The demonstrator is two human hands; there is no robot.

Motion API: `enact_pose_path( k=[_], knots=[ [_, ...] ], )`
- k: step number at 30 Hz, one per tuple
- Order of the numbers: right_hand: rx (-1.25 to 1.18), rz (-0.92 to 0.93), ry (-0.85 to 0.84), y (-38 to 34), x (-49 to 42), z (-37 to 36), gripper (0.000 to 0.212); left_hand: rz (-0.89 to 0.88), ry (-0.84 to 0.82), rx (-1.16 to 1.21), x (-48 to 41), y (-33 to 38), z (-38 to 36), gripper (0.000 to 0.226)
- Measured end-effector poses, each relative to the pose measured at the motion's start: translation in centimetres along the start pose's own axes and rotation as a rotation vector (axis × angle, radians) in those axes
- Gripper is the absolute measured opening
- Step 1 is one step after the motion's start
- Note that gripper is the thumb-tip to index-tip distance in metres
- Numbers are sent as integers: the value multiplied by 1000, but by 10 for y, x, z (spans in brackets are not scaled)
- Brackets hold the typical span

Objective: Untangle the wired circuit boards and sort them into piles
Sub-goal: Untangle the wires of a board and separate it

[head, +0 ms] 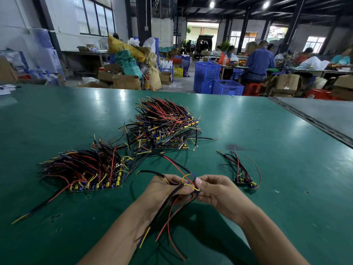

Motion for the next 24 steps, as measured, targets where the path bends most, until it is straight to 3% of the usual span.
enact_pose_path(
  k=[15,24],
  knots=[
    [-250,-86,-88,6,1,-7,9,11,-25,158,3,-2,0,13],
    [-381,-62,8,1,1,-6,15,-12,19,131,1,-1,1,7]
  ],
)
Point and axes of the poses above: each hand's wrist, its own x-axis away from the middle knuckle, its own z-axis out of the back of the hand, y = z × x, the point moved 5 cm from there along -x, towards the middle knuckle, and after that the axes turned 2 degrees about -x, right-handed, at the moved point
